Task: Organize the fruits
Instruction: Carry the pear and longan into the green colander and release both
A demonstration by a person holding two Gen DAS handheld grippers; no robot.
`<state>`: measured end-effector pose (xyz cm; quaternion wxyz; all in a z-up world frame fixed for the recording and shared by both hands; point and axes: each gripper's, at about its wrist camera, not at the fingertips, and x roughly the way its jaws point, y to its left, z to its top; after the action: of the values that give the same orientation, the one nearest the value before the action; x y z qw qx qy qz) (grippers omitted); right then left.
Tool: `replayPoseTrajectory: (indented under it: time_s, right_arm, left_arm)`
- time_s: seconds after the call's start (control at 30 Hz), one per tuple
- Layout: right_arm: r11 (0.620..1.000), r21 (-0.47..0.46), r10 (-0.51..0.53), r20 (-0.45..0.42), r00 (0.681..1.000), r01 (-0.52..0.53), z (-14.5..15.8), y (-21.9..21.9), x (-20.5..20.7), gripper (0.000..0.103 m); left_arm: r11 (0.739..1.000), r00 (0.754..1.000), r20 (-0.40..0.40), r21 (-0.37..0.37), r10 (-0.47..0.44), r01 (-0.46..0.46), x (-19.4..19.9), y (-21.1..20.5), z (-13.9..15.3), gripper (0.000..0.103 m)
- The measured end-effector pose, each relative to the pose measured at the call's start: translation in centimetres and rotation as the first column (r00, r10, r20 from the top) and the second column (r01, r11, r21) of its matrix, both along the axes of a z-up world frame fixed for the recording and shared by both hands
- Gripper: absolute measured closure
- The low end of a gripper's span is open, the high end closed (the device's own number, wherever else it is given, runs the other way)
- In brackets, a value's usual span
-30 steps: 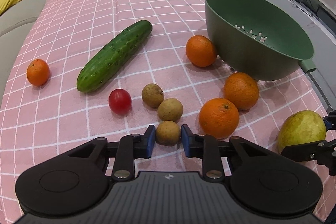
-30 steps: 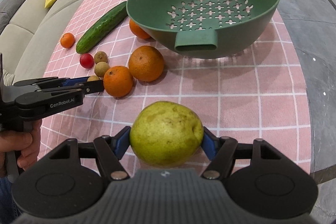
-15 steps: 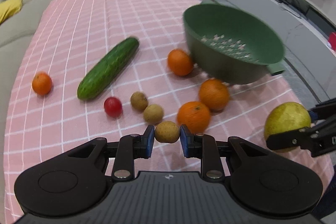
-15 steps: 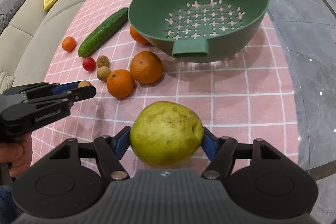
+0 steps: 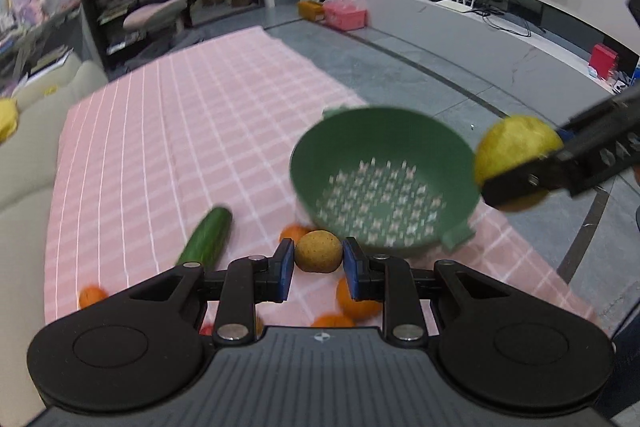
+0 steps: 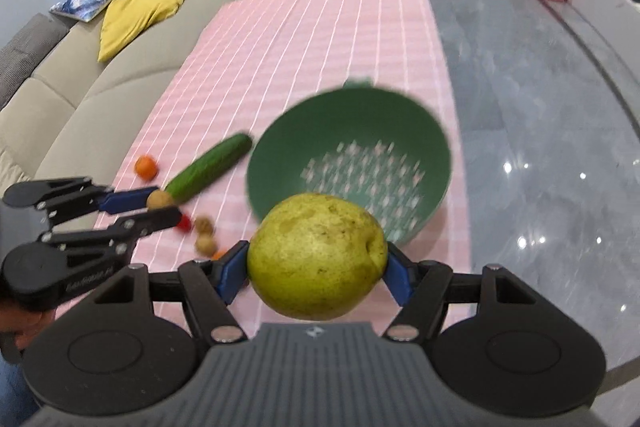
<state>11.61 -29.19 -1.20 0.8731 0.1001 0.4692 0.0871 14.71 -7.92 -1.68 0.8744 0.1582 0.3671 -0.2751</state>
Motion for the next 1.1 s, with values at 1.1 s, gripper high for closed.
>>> replayPoseTrajectory:
  time_s: [1.1]
  right_arm:
    - [0.974,-0.024,0.223,-0.122,0.967,-0.227,-10.1,-0.2,15.6,0.037]
  left_arm:
    - [0.931,0.97,-0.114,0.278,-0.213,0.237,7.5,-10.0,-10.0,0.072]
